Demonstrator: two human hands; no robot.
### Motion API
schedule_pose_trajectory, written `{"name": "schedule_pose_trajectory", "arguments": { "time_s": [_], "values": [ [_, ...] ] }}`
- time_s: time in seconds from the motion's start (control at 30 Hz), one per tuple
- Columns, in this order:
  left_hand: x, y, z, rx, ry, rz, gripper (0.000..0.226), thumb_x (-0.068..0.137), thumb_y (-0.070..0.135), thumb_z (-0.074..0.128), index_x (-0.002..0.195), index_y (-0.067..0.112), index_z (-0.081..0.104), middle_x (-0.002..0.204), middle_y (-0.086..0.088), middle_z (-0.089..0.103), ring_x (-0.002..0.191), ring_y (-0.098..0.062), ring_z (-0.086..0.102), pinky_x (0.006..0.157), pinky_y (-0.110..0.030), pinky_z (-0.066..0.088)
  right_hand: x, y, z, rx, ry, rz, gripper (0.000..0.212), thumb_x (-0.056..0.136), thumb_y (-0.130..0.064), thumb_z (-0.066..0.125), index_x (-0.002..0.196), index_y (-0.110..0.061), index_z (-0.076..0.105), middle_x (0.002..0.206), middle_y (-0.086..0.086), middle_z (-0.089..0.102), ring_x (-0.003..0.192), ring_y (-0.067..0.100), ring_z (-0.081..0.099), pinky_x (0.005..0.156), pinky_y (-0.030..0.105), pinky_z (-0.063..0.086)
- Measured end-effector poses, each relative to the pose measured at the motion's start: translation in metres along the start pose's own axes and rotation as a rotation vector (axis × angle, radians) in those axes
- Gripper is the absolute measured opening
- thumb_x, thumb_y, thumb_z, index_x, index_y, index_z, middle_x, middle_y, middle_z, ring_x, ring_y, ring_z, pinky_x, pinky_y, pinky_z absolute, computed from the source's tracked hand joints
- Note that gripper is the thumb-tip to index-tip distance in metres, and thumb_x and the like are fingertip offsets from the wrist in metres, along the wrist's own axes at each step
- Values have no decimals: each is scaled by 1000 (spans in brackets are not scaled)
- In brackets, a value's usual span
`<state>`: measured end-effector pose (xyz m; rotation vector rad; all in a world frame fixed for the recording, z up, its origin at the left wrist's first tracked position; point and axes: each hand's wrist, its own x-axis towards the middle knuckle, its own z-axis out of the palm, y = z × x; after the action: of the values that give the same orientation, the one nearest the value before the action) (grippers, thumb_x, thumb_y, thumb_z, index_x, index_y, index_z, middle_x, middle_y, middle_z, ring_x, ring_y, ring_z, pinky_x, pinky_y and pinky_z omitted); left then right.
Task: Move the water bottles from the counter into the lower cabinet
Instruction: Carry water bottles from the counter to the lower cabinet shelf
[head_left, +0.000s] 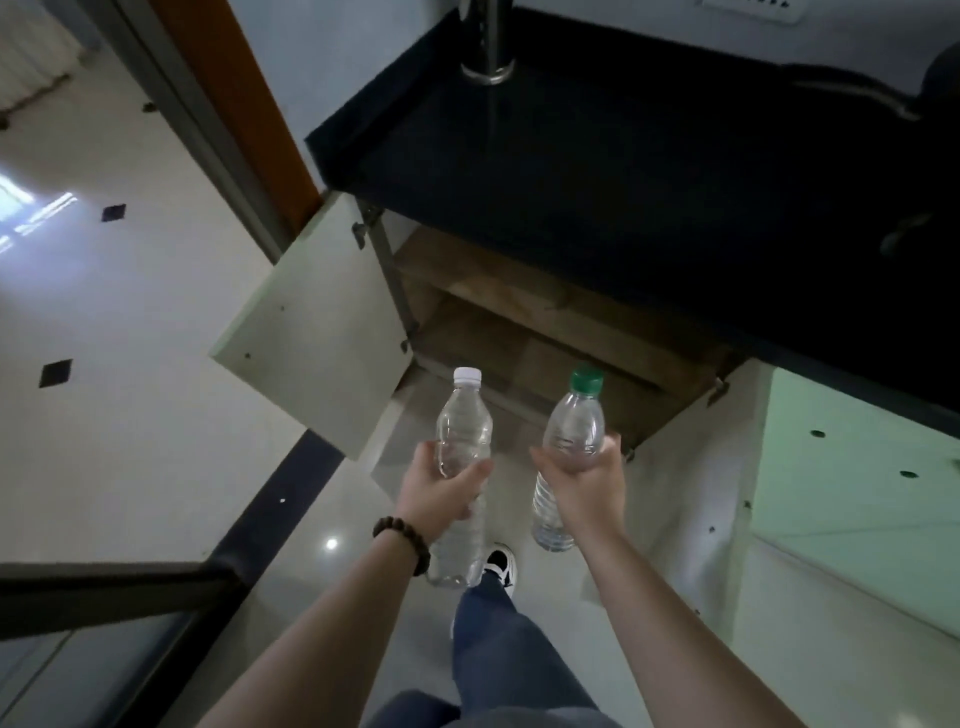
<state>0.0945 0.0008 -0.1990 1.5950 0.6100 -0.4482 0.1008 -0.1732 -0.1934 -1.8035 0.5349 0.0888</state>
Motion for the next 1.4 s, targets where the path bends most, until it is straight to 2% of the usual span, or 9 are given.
{"name": "schedule_pose_trajectory", "arguments": {
  "time_s": [0.17, 0.33, 0.47, 0.63, 0.77, 0.9, 1.03, 1.17, 1.4],
  "values": [
    [65, 36, -4, 34, -115, -91, 47, 80, 25, 77, 118, 14, 51, 101, -4, 69, 69, -10, 71, 55, -22, 54, 53, -10, 26, -19, 16, 93, 66, 68, -36, 83, 113, -8, 43, 87, -9, 51, 81, 13, 59, 60, 22, 45],
    [127, 56, -5, 23, -247, -265, 50, 78, 23, 77, 121, 10, 53, 101, -9, 70, 77, -18, 71, 63, -31, 56, 105, 2, 53, 78, -69, 327, 105, 59, -59, 79, 141, -21, 24, 133, -1, 49, 114, 22, 55, 96, 46, 48],
    [190, 53, -1, 16, -345, -311, 46, 79, 15, 76, 120, 8, 57, 93, -8, 69, 77, -20, 67, 79, -40, 56, 153, 21, 75, 301, -164, 470, 87, 64, -38, 84, 133, -25, 34, 121, 6, 61, 100, 26, 65, 87, 48, 53],
    [279, 44, 13, 64, -429, -270, 32, 86, 10, 67, 115, 12, 54, 93, -4, 68, 78, -14, 67, 65, -25, 55, 221, 59, 99, 561, -156, 550, 74, 64, -7, 80, 131, -11, 46, 109, 17, 66, 92, 32, 66, 88, 49, 52],
    [356, 34, 26, 1, -462, -253, 27, 89, 3, 60, 115, 10, 61, 95, -6, 70, 82, -18, 69, 76, -36, 57, 278, 88, 116, 669, -204, 491, 91, 44, -23, 92, 122, 2, 54, 107, 20, 63, 94, 34, 62, 93, 49, 47],
    [411, 34, 47, -44, -472, -204, 33, 84, 0, 65, 113, 14, 63, 97, -3, 71, 86, -17, 68, 76, -30, 54, 331, 107, 132, 647, -50, 383, 55, 67, -24, 79, 118, -9, 63, 109, 13, 70, 100, 34, 66, 88, 49, 53],
    [451, 42, 76, 9, -469, 17, 82, 75, 9, 80, 143, 30, 39, 115, 10, 65, 112, -15, 62, 97, -34, 49, 373, 113, 135, 656, -24, 286, 79, 61, -38, 85, 130, -22, 52, 119, 10, 67, 104, 29, 67, 78, 42, 55],
    [480, 40, 102, 124, -338, 212, 76, 76, 10, 80, 139, 22, 39, 114, 14, 53, 114, -10, 52, 82, -16, 42, 399, 120, 138, 509, 44, 114, 62, 74, -24, 76, 131, -30, 51, 127, 0, 62, 114, 21, 61, 94, 42, 49],
    [517, 39, 128, 422, -371, 417, 79, 73, 43, 79, 142, 32, 41, 134, 9, 56, 121, -12, 55, 98, -30, 50, 425, 115, 131, 154, 143, -74, 57, 80, -17, 72, 133, -23, 53, 121, -1, 63, 108, 17, 61, 81, 19, 54]
  ]
}}
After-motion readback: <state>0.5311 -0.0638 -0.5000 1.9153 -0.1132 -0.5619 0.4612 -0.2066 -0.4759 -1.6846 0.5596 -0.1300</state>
